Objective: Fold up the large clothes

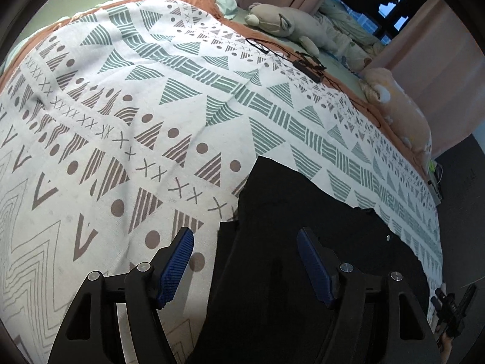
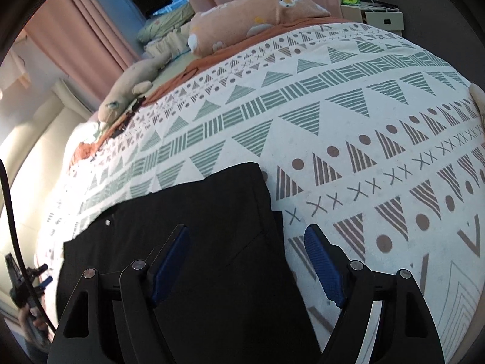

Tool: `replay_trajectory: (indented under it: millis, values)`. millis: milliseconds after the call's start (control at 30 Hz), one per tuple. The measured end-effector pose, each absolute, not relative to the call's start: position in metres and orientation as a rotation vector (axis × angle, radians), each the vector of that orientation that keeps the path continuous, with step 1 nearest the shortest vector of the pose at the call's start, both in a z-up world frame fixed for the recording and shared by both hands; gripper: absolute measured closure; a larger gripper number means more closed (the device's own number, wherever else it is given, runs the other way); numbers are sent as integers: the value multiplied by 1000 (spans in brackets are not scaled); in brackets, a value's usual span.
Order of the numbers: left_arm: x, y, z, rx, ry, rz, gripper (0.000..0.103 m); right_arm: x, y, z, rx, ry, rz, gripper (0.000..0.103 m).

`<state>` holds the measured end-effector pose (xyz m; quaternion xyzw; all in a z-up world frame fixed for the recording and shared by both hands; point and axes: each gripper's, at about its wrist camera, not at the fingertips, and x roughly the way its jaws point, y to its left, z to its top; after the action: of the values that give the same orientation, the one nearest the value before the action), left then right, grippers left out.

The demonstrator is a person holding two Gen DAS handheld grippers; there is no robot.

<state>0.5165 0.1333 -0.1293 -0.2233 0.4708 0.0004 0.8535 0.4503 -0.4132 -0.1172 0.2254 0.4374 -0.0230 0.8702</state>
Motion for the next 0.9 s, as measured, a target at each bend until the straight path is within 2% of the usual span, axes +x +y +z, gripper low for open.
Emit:
replay_trajectory:
  millis: [200, 267, 300, 333, 367, 400, 433, 500, 700, 900]
  values:
    - [555, 118, -142, -329, 1038, -33, 32, 497, -413, -135, 415, 989, -7, 25]
    - [569, 113, -150, -297, 1061, -47, 40, 513, -414, -142, 426, 1009, 25, 27]
    - [574, 111, -154, -293, 1069, -57, 48, 519, -413, -145, 426, 1019, 30, 30]
    - [580, 109, -157, -288, 1073, -64, 58, 525, -413, -148, 422, 1033, 31, 39]
    - [583, 107, -158, -275, 1071, -64, 66, 530, -412, -150, 419, 1034, 31, 58]
    - [586, 104, -158, -245, 1067, -52, 85, 531, -412, -151, 413, 1026, 22, 71]
    - [587, 102, -157, -214, 1065, -33, 93, 533, -413, -149, 398, 1014, 2, 94]
    - [585, 102, -149, -195, 1032, -23, 98, 531, -410, -141, 387, 970, 0, 97]
    - [569, 104, -106, -179, 905, -15, 100, 516, -408, -94, 331, 835, -2, 99]
    - [587, 96, -96, -167, 896, 17, 100, 531, -408, -89, 321, 837, -50, 100]
